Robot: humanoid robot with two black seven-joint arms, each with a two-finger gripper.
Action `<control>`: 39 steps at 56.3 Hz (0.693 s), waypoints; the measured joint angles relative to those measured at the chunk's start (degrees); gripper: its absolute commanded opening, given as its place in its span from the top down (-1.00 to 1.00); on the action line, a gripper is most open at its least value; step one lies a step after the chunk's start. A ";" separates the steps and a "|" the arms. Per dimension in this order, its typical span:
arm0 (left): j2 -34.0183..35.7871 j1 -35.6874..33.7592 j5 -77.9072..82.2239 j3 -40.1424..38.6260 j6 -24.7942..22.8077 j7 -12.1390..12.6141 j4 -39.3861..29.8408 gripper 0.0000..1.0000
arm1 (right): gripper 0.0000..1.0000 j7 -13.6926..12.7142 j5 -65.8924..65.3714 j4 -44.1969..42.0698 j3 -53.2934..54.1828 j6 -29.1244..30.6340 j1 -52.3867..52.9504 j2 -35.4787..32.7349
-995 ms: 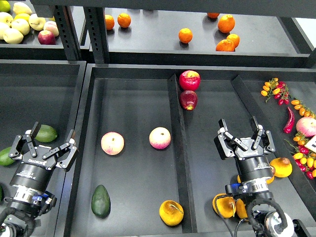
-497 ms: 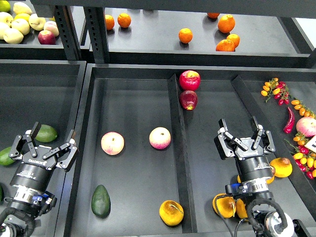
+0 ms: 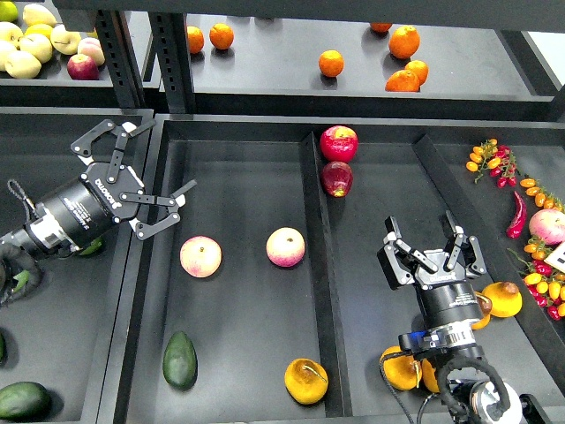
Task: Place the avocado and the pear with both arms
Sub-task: 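Swing the left gripper over the dark green avocado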
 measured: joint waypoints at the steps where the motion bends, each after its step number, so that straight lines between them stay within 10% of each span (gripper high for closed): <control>1: 0.91 -0.58 0.01 1.36 0.00 0.07 0.00 -0.99 | -1.00 0.00 0.00 0.00 -0.05 0.00 0.00 0.00; 16: 13.12 -15.18 3.42 27.42 0.00 0.21 -0.14 -0.98 | -1.00 -0.02 0.01 0.00 -0.26 0.00 0.00 0.00; 39: 13.84 -42.75 7.94 63.24 0.00 0.19 0.53 -0.99 | -1.00 -0.02 0.00 0.00 -1.12 -0.08 0.00 0.00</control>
